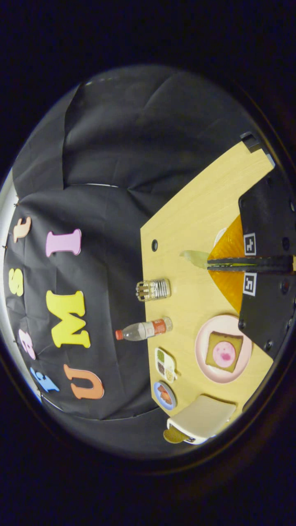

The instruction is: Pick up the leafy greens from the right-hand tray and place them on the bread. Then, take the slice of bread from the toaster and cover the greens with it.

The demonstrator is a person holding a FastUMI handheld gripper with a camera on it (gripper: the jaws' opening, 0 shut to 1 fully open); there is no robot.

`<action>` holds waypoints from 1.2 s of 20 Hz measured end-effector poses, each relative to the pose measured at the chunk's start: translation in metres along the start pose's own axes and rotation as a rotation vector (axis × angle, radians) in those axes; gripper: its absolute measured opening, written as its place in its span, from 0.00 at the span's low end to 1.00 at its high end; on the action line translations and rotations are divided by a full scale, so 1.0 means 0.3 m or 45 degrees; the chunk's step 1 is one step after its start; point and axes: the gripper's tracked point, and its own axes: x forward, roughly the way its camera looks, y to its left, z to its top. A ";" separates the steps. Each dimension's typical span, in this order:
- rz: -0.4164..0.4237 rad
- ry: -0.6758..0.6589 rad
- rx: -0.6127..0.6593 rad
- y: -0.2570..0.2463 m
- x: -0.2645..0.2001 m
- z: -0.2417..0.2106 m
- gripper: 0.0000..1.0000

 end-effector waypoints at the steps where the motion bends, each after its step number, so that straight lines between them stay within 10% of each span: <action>1: 0.003 -0.006 -0.014 0.031 -0.021 0.001 0.00; 15: 0.162 -0.083 -0.229 0.612 -0.139 -0.031 0.00; 24: 0.184 0.031 -0.221 0.668 -0.060 -0.151 0.01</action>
